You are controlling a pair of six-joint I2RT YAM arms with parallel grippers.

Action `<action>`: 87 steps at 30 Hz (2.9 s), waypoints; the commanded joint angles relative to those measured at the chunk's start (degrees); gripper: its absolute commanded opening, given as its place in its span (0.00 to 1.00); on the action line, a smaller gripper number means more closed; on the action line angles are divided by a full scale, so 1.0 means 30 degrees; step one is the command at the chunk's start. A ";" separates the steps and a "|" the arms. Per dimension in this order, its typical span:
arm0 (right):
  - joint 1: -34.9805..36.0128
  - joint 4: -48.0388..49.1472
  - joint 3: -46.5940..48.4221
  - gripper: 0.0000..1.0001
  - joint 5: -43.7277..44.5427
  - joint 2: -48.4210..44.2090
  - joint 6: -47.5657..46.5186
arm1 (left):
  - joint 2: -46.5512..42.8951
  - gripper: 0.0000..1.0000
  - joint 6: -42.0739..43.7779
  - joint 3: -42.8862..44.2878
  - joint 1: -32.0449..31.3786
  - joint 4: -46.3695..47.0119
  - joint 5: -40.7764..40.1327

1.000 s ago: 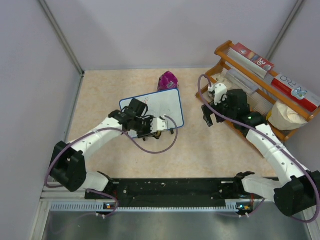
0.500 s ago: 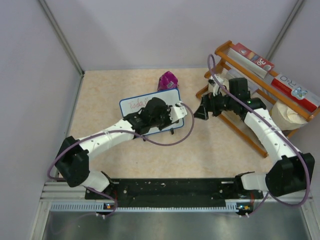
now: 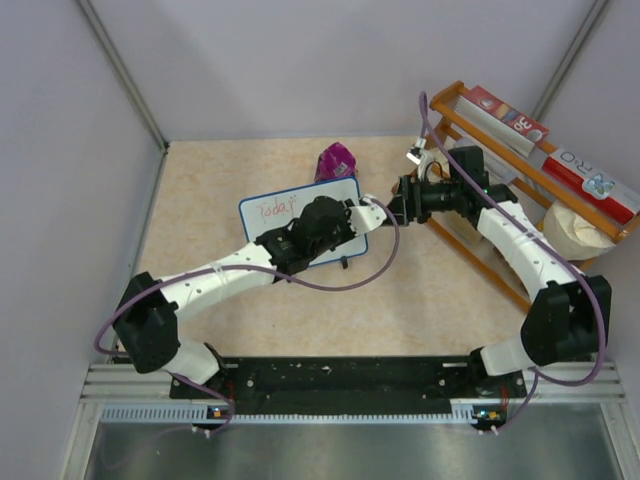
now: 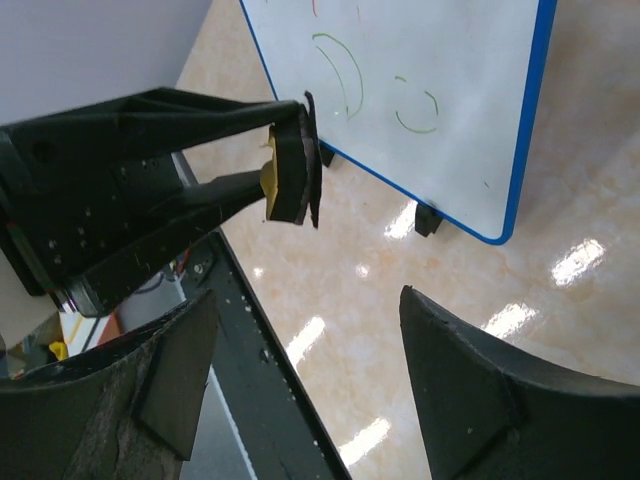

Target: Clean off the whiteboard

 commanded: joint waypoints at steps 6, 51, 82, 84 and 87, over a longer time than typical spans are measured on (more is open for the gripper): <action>0.0650 0.1608 0.2020 0.68 -0.0176 0.1114 0.1048 | -0.0206 0.04 -0.0056 0.0879 -0.0649 0.1098 -0.1071; 0.2028 0.1491 0.2930 0.14 -0.1260 0.2756 0.0403 | -0.0498 0.07 -0.0173 0.0879 -0.1441 0.1098 -0.1804; 0.1704 -0.6361 0.4044 0.00 0.1088 -0.1897 -1.3249 | -0.3546 0.64 -0.0612 0.2112 0.3628 -0.5584 1.5127; 0.1764 -0.6507 0.3838 0.00 0.0735 -0.2223 -1.3569 | -0.3575 0.64 -0.0701 0.1934 0.3627 -0.4969 1.5567; 0.2056 -0.7033 0.3634 0.00 0.0264 -0.2634 -1.4242 | -0.3779 0.65 -0.0759 0.1495 0.3627 -0.4035 1.6210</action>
